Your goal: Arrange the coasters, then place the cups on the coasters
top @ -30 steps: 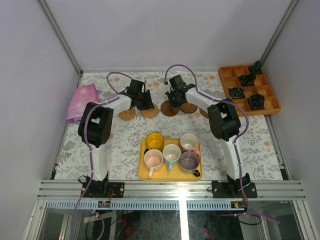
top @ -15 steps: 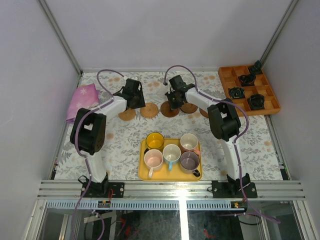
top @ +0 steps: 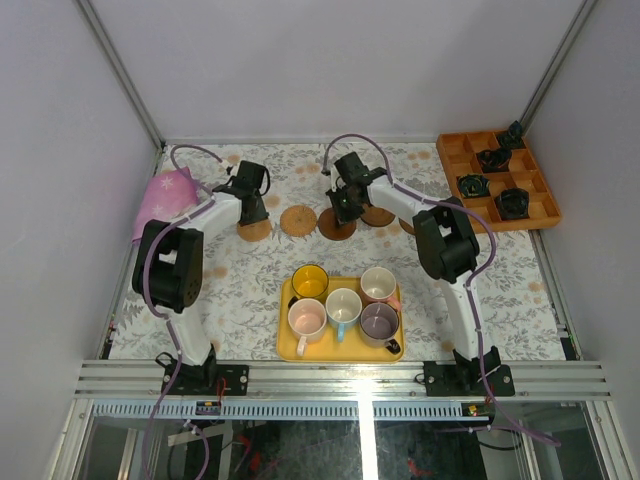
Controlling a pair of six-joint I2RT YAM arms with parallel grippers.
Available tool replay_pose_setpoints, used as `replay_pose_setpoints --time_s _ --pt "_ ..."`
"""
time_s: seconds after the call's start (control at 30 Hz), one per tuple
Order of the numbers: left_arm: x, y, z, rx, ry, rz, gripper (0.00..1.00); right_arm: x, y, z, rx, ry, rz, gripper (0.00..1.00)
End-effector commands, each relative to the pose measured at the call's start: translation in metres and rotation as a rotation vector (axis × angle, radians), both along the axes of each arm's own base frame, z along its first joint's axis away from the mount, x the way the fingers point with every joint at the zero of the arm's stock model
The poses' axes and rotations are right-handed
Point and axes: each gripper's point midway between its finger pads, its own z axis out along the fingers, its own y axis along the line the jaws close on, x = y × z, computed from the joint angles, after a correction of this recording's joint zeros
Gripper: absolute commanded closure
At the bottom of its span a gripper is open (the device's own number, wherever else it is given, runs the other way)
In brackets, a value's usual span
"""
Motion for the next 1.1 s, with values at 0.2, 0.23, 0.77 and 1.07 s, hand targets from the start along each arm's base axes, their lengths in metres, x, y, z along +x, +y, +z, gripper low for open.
replay_pose_setpoints --time_s 0.2,0.23,0.77,1.07 --pt "-0.014 0.019 -0.022 0.047 0.079 0.079 0.72 -0.017 0.032 -0.002 0.014 0.052 0.102 1.00" --pt "-0.014 0.020 -0.023 0.048 0.083 0.081 0.72 -0.017 0.034 -0.003 0.014 0.053 0.105 1.00" --pt "-0.001 0.017 -0.046 0.038 0.130 0.066 0.73 0.000 0.016 -0.024 -0.114 0.023 0.024 1.00" --pt "0.008 0.011 -0.053 0.005 0.141 0.054 0.73 0.012 0.000 -0.025 -0.187 -0.015 -0.044 1.00"
